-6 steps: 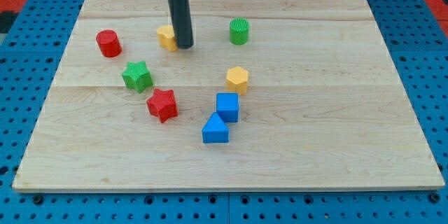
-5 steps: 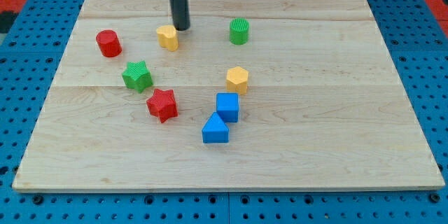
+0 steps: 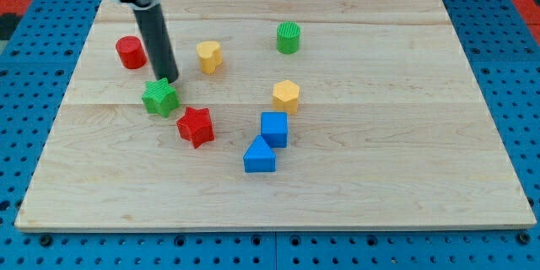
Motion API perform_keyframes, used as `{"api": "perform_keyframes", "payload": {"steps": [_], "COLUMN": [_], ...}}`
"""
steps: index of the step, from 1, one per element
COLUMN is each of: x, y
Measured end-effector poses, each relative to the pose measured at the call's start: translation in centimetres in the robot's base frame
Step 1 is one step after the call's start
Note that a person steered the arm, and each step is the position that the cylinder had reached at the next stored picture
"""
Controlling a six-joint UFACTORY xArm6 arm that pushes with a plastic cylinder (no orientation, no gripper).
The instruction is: Move the red circle towards the top left
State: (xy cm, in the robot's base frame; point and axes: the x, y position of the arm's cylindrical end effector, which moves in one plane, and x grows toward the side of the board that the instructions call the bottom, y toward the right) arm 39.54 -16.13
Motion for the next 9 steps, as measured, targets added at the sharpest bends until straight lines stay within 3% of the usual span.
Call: {"api": "perform_keyframes", "payload": {"steps": [1,3,6,9], "x": [0.0,0.6,-11.8,-12.4], "y": [-3.4,-4.4,-4.4,-3.3]}}
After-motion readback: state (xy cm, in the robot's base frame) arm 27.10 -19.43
